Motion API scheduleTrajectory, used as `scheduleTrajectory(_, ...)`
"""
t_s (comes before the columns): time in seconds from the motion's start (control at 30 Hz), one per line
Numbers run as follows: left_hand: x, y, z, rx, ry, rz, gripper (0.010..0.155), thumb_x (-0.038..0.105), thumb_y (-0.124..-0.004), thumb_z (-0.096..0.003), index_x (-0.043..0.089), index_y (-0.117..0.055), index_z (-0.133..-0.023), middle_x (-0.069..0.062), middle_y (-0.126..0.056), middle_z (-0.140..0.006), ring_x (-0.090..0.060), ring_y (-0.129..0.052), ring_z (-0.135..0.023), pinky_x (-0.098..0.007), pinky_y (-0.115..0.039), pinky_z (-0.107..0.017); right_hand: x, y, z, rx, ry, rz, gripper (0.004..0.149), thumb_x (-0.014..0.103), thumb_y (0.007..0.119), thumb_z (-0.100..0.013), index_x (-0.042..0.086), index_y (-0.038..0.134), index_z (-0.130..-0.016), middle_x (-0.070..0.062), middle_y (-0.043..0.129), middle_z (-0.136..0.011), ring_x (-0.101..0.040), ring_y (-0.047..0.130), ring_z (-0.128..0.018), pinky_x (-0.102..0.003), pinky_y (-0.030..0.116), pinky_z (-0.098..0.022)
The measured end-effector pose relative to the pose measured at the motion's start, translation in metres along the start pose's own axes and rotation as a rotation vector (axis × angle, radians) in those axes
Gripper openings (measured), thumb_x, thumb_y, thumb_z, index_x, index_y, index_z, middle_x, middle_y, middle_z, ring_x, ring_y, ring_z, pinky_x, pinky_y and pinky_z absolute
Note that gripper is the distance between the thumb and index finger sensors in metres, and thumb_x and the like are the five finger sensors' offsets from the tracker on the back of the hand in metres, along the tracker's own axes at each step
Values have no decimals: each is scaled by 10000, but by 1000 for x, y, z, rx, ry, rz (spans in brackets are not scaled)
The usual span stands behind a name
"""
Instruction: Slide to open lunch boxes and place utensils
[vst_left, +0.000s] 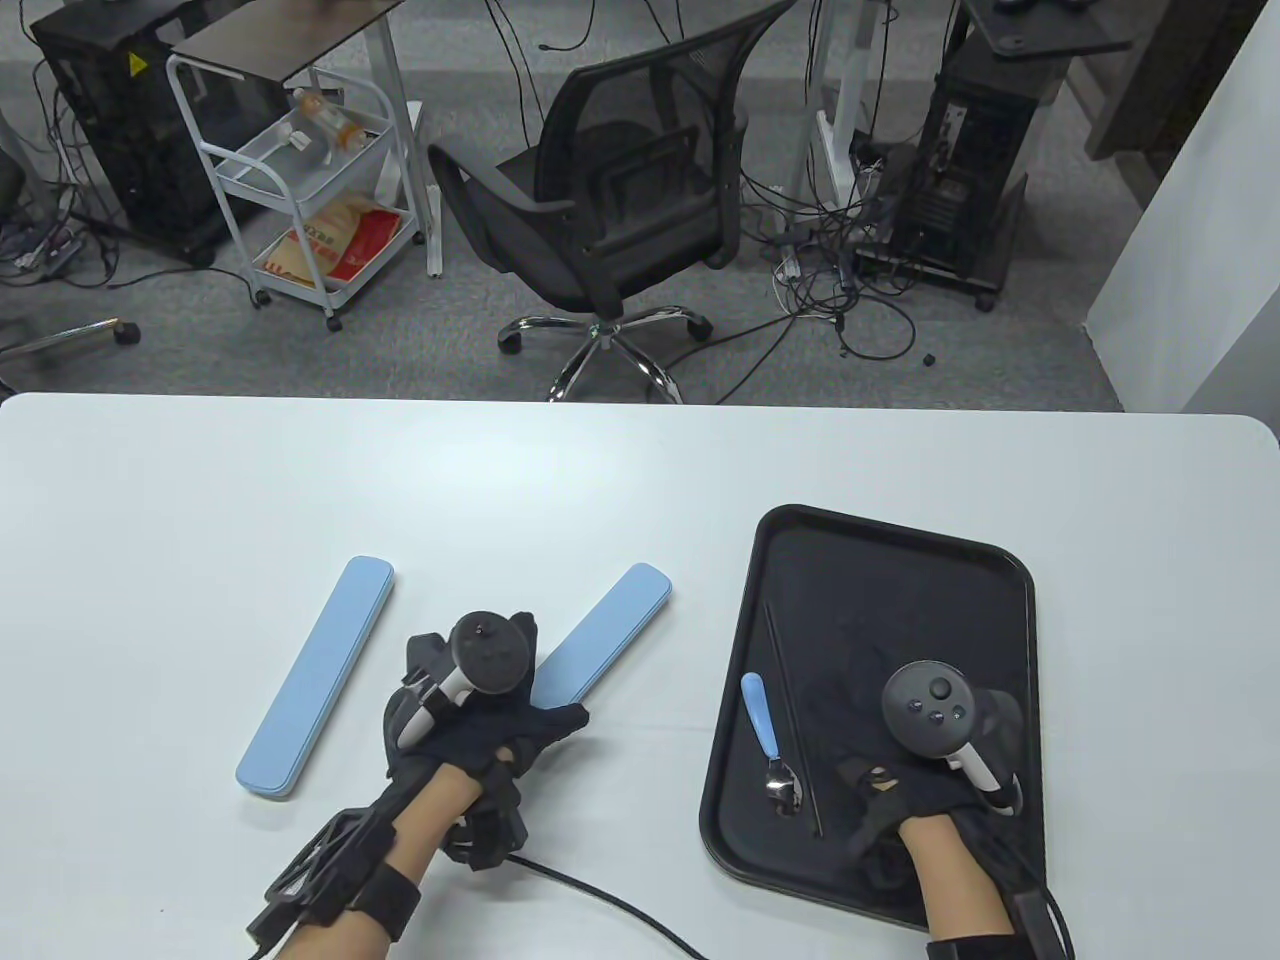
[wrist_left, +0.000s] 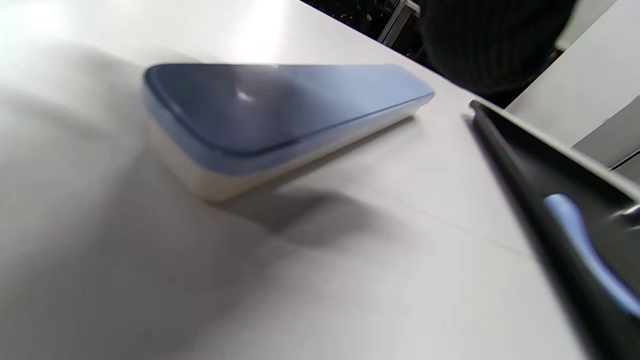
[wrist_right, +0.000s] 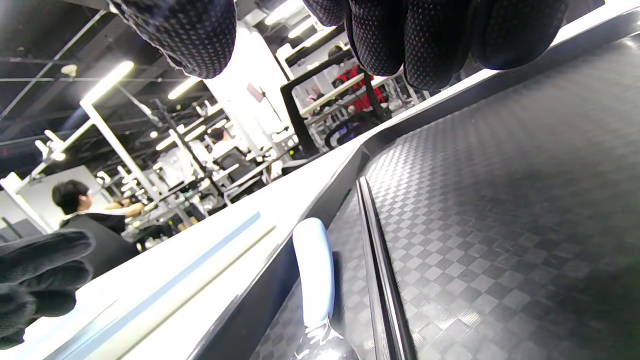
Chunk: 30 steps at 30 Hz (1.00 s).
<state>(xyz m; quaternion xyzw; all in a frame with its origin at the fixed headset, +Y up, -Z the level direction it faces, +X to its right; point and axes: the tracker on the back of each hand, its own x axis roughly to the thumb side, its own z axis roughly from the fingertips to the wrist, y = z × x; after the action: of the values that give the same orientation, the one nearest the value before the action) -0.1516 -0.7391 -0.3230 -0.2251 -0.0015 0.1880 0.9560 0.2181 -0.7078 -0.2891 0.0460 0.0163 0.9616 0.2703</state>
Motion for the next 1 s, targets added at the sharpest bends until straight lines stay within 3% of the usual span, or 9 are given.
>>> scheduleTrajectory(0.3, 29, -26, -39, -29, 139, -166, 1102, 659, -822, -439, 204, -61, -1093, -109, -165, -1169, -417, -343, -1091, -770, -378, -746, -7, -3, -2, 11, 12, -24, 792, 480, 748, -571, 60, 375, -1130, -272, 566, -1101, -557, 656, -935, -701, 604, -642)
scheduleTrajectory(0.53, 24, -38, -44, -32, 202, -191, 948, 595, -749, -514, 175, -136, -1103, -81, -320, -1126, -320, -558, -973, -604, -572, -736, -9, -2, -4, 33, 13, -24, 789, 477, 747, -572, 61, 376, -1130, -274, 567, -1101, -560, 648, -938, -702, 604, -641)
scheduleTrajectory(0.7, 17, -22, -32, 86, 164, -58, 874, 467, -849, -499, 137, -313, -1106, -121, -451, -1109, -379, -632, -944, -635, -598, -717, -6, -1, -4, 34, 1, -20, 790, 478, 746, -572, 59, 376, -1130, -274, 569, -1100, -559, 649, -938, -701, 604, -642)
scheduleTrajectory(0.83, 11, 0, -13, 118, 74, 32, 866, 425, -880, -487, 166, -338, -1110, -91, -443, -1120, -375, -596, -975, -667, -534, -742, -2, 0, -3, 30, -17, -34, 788, 476, 748, -571, 59, 379, -1129, -272, 572, -1098, -554, 659, -933, -700, 607, -641)
scheduleTrajectory(1.0, -1, 29, 19, 209, 8, -20, 861, 411, -892, -490, 206, -342, -1120, -57, -424, -1134, -361, -567, -1007, -693, -470, -762, 7, 4, -1, 20, -60, -47, 783, 473, 752, -570, 58, 389, -1126, -265, 585, -1093, -548, 672, -928, -697, 616, -637)
